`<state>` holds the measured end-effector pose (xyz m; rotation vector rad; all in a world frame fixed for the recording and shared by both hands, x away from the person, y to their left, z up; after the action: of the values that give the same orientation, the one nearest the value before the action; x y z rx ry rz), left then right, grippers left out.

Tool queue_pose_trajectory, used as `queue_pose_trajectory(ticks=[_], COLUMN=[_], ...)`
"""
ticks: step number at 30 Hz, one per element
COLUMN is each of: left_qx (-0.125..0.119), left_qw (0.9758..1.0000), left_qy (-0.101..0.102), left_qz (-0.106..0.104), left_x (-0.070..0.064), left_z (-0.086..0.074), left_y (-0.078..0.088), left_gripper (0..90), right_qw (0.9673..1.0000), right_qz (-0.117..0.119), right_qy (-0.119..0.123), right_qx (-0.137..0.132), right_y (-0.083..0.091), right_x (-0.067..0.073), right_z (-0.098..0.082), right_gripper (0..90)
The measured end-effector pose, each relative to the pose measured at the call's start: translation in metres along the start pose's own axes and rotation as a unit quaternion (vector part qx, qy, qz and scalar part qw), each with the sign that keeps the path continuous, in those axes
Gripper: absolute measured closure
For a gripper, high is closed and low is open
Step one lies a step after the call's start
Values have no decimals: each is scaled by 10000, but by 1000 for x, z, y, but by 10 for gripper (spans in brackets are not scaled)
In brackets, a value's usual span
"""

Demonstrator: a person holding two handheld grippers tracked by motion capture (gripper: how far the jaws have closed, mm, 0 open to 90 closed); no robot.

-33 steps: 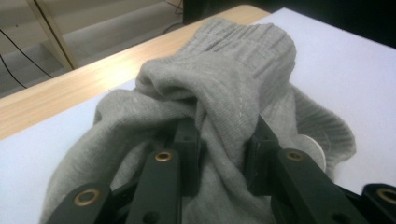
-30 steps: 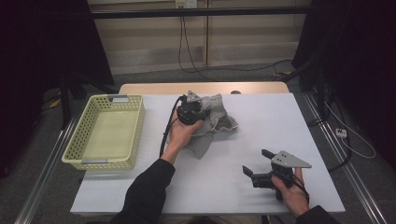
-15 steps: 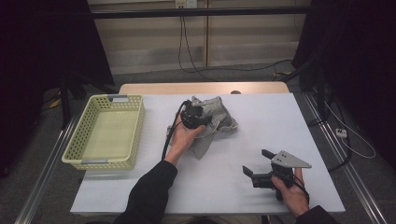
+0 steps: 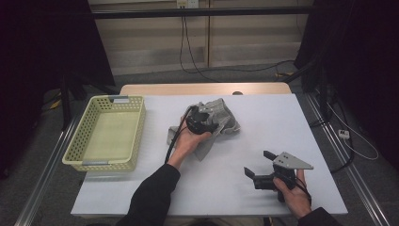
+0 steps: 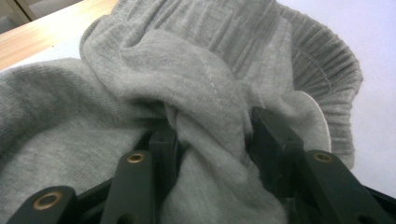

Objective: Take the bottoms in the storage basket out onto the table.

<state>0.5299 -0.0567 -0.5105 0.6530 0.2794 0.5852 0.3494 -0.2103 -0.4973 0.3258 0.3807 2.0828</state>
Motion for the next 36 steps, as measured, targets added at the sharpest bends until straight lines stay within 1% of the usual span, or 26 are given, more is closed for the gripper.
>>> queue_pose_trajectory(ticks=[1,4,6,9,10,12,13,14,15,16,18,20,21,23,24,26,29,31,32,33,34,36], left_qx=[-23,-88,-160,-162,-167,-222,-199,-245,-239,-237,-274,-301,-315,-357,-374,-452,-421,-431,-447,-506,-541,-605], left_qw=[10000,9998,9995,9995,9997,9992,9991,9988,9986,9986,9989,9986,9983,9984,9984,9978,9982,9986,9985,9981,9979,9976], left_qy=[21,122,229,205,134,279,331,400,441,435,365,419,461,417,380,417,360,260,224,227,274,291], left_qz=[-11,-134,-139,-169,-142,-188,-145,-168,-176,-167,-134,-130,-152,-165,-204,-266,-231,-186,-229,-254,-232,-155], left_x=[1,3,5,4,4,3,3,3,3,4,5,5,5,4,3,2,1,1,0,0,0,3], left_z=[0,-1,1,2,3,4,4,5,4,4,5,6,7,8,9,9,8,9,10,11,12,14], left_y=[0,0,1,2,2,4,5,6,7,7,9,11,11,12,14,16,19,22,24,26,28,31], left_gripper=[535,505,481,403,374,276,234,186,165,156,125,93,82,80,77,54,52,56,53,52,47,55], right_qw=[10000,10000,10000,10000,10000,10000,10000,10000,10000,10000,10000,10000,10000,10000,10000,10000,10000,10000,10000,10000,10000,10000], right_qz=[3,2,1,2,0,-4,4,4,1,0,7,3,3,-1,1,3,50,36,36,32,33,32], right_qy=[1,11,15,-9,-1,0,-9,-3,-1,1,18,24,13,2,0,7,33,23,19,19,18,22], right_qx=[0,-2,-3,-13,-7,-4,-12,-12,-9,-10,-10,-4,-8,-9,-10,-41,-55,-62,-60,-58,-58,-54], right_y=[0,0,0,0,0,0,0,0,0,0,0,0,0,0,0,1,1,1,1,0,0,0], right_x=[0,0,0,0,-1,-1,0,0,0,0,0,0,-1,-1,-1,0,1,0,0,0,0,0], right_z=[0,0,0,1,0,0,1,1,0,0,0,0,0,0,0,1,1,2,2,2,2,2], right_gripper=[23,23,23,23,23,25,23,23,23,23,23,23,23,24,26,26,23,24,24,24,25,24])
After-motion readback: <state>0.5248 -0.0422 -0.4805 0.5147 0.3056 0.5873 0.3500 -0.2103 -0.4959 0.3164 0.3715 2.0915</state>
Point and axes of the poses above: each handheld gripper's, and its own axes: y roughly backward along the jaws, z roughly out of its top, x roughly to its left, the point moved 9 cm from there along -y, roughly forward along the jaws, and after that the axes turned 3 degrees about -z, right-handed, at the moved point
